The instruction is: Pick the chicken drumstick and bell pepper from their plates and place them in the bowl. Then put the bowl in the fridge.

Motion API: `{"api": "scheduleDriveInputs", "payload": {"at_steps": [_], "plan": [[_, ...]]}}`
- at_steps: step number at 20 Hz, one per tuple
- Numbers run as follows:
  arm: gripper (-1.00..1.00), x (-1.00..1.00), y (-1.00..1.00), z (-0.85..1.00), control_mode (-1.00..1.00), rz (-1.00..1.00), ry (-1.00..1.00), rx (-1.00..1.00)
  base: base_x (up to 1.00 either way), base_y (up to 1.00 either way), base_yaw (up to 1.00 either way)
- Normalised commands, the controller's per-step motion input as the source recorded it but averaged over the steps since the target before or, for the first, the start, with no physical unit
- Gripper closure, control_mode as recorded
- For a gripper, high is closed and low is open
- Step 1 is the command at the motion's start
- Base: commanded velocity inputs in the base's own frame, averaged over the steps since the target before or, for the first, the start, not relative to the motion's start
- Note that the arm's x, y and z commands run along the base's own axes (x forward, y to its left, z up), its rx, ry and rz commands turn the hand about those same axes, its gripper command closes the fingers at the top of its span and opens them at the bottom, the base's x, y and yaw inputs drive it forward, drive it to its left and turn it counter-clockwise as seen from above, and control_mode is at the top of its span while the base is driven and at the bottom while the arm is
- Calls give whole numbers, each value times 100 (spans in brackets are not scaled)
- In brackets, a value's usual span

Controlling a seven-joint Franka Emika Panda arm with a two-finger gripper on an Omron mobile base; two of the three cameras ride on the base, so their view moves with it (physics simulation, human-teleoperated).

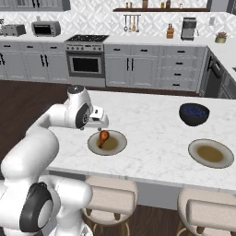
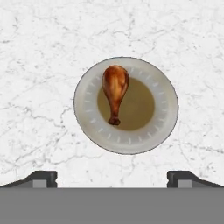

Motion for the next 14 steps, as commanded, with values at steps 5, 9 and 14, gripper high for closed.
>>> {"api": "scheduleDriveInputs", "payload": {"at_steps": [5,9,14], "plan": [[-100,71,0,-78,-100,0,0,2,0,0,0],[-100,47,0,-94,-100,0,3,0,0,0,0],[-100,20,-10,-62,-100,0,1,2,0,0,0]]}}
